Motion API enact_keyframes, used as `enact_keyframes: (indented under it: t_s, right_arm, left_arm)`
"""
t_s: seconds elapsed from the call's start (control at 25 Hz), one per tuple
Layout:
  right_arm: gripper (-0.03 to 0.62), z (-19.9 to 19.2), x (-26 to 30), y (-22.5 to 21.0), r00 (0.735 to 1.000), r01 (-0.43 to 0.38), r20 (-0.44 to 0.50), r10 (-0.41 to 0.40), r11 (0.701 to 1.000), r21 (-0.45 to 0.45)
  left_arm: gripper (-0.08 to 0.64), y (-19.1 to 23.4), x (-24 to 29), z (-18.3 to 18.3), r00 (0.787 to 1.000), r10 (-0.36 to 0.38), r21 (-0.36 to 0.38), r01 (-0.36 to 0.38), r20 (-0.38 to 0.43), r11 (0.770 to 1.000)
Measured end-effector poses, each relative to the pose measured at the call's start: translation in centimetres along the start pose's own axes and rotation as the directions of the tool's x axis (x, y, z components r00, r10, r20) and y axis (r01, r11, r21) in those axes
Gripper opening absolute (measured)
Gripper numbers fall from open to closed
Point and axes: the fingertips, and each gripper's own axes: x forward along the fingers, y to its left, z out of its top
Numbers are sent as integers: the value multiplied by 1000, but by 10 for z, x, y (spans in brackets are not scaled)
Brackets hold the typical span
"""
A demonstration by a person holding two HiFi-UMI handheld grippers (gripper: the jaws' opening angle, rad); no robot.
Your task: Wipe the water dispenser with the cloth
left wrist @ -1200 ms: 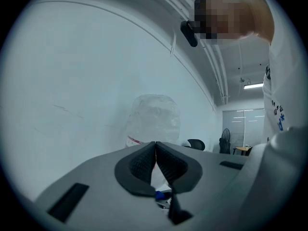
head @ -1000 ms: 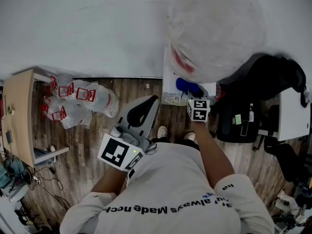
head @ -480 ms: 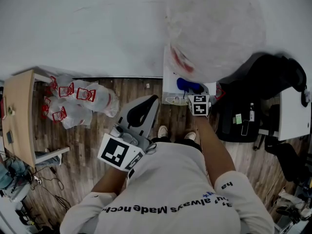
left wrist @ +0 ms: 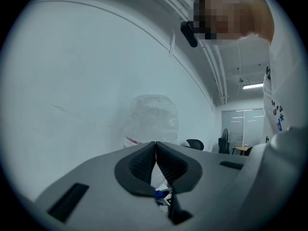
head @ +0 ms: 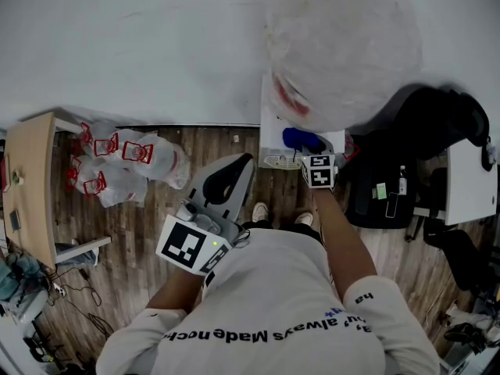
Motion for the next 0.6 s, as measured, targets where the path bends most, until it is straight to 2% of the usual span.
enact_keyframes:
  t_s: [0.2,0.48,0.6]
  right_arm:
    - [95,-7,-9,3,1000,-8,3,8,1000,-4]
    - [95,-18,-16,6,1000,-4,0,4,1000,31]
    - [95,-18,-17,4,1000,-28,-2,28,998,52]
  left_arm:
    - [20,-2,-1,0,1000,1,0,-1,0,1000]
    - [20,1,-3,-1,1000,1,2,-1,-2,1000]
    - [20,-1,-2,0,1000,1,4,-1,2,1000]
